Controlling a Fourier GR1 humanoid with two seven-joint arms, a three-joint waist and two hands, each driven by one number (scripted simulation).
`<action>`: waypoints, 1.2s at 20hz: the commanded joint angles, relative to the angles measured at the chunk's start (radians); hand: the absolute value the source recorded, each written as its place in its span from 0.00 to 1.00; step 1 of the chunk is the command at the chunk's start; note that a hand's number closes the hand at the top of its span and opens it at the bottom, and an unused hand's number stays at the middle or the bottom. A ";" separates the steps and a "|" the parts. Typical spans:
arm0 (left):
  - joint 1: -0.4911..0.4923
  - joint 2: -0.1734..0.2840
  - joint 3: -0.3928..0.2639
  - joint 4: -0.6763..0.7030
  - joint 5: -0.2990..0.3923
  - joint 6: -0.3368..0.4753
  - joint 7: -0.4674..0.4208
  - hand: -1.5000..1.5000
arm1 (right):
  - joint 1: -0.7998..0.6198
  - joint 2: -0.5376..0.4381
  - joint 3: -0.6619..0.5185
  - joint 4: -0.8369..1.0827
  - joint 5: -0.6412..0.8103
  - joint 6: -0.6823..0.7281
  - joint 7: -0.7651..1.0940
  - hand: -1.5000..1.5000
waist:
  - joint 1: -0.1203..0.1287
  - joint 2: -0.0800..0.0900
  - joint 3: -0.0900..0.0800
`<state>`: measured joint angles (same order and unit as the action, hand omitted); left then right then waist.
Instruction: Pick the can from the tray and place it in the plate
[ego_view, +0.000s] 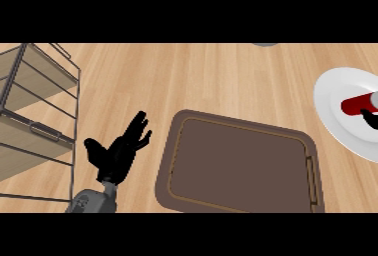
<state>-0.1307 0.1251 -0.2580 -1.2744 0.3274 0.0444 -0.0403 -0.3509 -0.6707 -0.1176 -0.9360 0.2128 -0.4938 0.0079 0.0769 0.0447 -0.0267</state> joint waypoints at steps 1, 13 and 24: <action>0.025 0.085 0.020 0.030 -0.042 0.047 0.090 0.50 | -0.032 0.013 0.010 0.138 -0.028 0.109 -0.097 0.00 | 0.014 -0.011 0.038; 0.031 0.064 0.016 0.028 -0.039 0.093 0.078 0.50 | -0.188 0.033 -0.244 0.322 -0.281 0.247 -0.412 0.00 | -0.014 -0.020 0.039; 0.083 0.080 0.030 -0.012 -0.034 0.108 0.102 0.50 | -0.083 -0.119 -0.338 0.480 -0.400 0.705 -0.559 0.00 | -0.055 -0.036 0.036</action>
<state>-0.0900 0.1345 -0.2411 -1.2888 0.3429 0.0698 -0.0457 -0.4739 -0.7282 -0.4410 -0.4930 -0.1615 0.0439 -0.5100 0.0300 0.0252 -0.0213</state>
